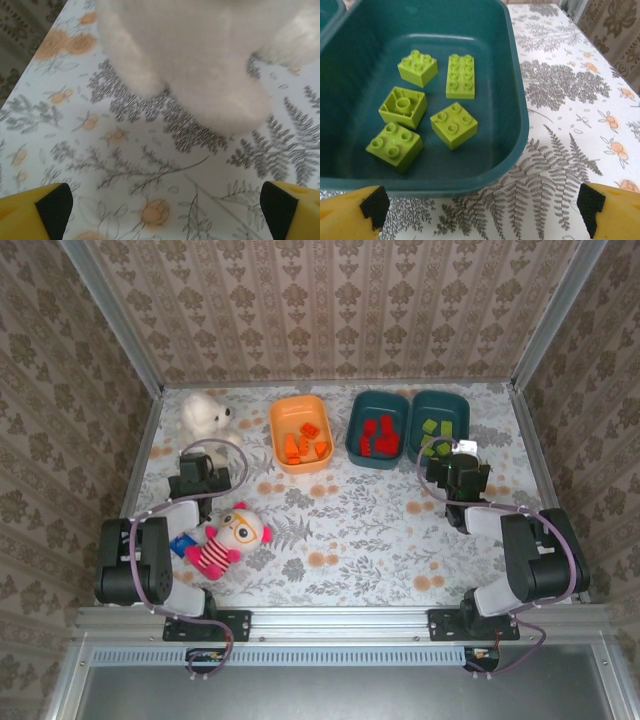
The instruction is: Sort the legos into containers by color
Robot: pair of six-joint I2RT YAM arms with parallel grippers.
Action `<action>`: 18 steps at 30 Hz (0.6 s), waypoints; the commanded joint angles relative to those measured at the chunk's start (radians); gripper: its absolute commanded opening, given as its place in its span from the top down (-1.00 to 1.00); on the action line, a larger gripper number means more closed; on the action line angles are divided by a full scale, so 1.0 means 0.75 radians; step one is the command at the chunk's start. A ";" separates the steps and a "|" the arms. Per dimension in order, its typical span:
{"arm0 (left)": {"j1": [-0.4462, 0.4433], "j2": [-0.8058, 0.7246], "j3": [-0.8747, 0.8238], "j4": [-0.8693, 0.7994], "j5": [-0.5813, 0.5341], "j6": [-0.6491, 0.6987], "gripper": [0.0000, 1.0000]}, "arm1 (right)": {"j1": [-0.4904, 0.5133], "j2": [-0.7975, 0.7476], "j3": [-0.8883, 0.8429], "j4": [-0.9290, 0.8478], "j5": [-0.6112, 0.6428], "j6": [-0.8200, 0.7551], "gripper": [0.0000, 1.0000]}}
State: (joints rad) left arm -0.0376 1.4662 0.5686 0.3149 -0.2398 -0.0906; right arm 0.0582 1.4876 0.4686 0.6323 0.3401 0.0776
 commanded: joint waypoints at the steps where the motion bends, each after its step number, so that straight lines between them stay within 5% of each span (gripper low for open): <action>1: 0.012 -0.053 -0.093 0.355 0.107 0.116 -1.00 | -0.010 -0.013 -0.099 0.272 -0.123 -0.023 -1.00; 6: 0.033 0.141 -0.441 1.219 0.074 0.122 -1.00 | -0.010 0.078 -0.139 0.444 -0.080 -0.015 -1.00; 11: 0.020 0.083 -0.226 0.710 0.168 0.143 -1.00 | -0.020 0.060 -0.122 0.380 -0.099 -0.002 -1.00; 18: 0.012 0.095 -0.238 0.761 0.160 0.155 -1.00 | -0.018 0.058 -0.120 0.375 -0.098 -0.003 -1.00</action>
State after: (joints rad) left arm -0.0246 1.5440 0.3908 0.8822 -0.1410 0.0013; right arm 0.0483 1.5253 0.3752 0.8742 0.2794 0.0776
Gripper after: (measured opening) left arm 0.999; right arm 0.999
